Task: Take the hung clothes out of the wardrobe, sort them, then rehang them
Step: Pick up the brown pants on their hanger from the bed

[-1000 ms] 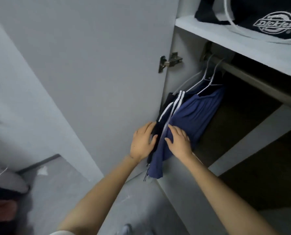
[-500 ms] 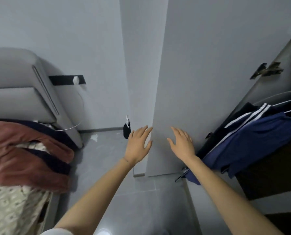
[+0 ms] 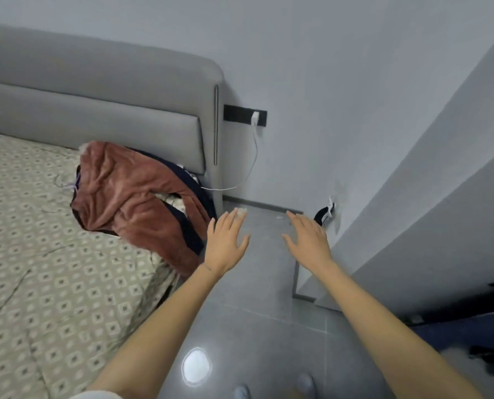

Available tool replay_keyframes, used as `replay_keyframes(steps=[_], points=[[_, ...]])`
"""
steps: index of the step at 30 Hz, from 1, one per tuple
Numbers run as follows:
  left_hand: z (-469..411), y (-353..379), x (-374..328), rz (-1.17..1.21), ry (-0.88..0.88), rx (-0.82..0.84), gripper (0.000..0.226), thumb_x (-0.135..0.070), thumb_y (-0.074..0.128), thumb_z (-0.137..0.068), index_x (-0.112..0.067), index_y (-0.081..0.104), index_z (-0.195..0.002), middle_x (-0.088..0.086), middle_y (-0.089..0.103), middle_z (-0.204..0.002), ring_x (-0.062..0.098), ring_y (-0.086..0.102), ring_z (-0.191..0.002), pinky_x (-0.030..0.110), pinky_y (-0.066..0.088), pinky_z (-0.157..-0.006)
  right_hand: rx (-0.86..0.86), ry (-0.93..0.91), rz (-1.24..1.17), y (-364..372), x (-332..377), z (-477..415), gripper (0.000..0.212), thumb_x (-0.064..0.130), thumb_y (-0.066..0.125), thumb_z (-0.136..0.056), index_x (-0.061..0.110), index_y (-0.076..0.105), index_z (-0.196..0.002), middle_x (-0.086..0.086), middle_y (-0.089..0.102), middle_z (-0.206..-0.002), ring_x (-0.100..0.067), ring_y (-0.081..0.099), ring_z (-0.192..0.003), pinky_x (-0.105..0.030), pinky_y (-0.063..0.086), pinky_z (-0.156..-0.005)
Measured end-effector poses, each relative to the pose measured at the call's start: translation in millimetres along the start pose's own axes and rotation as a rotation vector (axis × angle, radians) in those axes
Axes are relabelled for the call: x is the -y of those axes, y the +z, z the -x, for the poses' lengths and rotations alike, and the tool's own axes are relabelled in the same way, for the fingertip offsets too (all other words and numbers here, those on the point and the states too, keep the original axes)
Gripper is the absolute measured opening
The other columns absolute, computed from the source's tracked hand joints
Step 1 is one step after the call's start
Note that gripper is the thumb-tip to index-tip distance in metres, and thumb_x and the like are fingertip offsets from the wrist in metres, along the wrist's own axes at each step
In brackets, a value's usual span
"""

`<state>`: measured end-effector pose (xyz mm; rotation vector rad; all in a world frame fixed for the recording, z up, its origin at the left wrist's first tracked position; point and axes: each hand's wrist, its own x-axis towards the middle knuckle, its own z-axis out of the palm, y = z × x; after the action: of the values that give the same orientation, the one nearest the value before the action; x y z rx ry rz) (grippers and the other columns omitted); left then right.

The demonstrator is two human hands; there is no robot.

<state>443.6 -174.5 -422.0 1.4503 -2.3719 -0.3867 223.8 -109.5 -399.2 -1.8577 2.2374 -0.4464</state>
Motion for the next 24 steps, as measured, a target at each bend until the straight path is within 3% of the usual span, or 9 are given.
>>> replay_keyframes(steps=[5, 17, 24], points=[[7, -34, 72, 0.003, -0.171, -0.049, 0.069, -0.055, 0.027, -0.091, -0.025, 0.034, -0.153, 0.002, 0.031, -0.16, 0.025, 0.023, -0.149, 0.048, 0.009, -0.12, 0.074, -0.099, 0.02, 31, 67, -45, 0.063, 0.04, 0.053, -0.096, 0.021, 0.031, -0.152, -0.006, 0.042, -0.149, -0.028, 0.039, -0.135, -0.042, 0.029, -0.111], [-13, -84, 224, -0.026, -0.521, -0.177, 0.078, -0.062, 0.017, -0.086, -0.025, 0.031, -0.154, 0.003, 0.025, -0.162, 0.026, 0.018, -0.15, 0.051, 0.011, -0.12, 0.201, -0.412, 0.069, 111, 206, -178, 0.063, 0.043, 0.055, -0.095, 0.022, 0.034, -0.151, -0.01, 0.043, -0.149, -0.032, 0.041, -0.134, -0.046, 0.033, -0.111], [-54, -109, 297, 0.002, -0.723, -0.253, 0.073, -0.061, 0.024, -0.091, -0.026, 0.028, -0.155, 0.0, 0.023, -0.162, 0.022, 0.016, -0.15, 0.052, 0.011, -0.12, 0.252, -0.6, 0.059, 140, 285, -272, 0.061, 0.043, 0.049, -0.097, 0.023, 0.031, -0.152, -0.009, 0.04, -0.151, -0.029, 0.037, -0.138, -0.045, 0.03, -0.114]])
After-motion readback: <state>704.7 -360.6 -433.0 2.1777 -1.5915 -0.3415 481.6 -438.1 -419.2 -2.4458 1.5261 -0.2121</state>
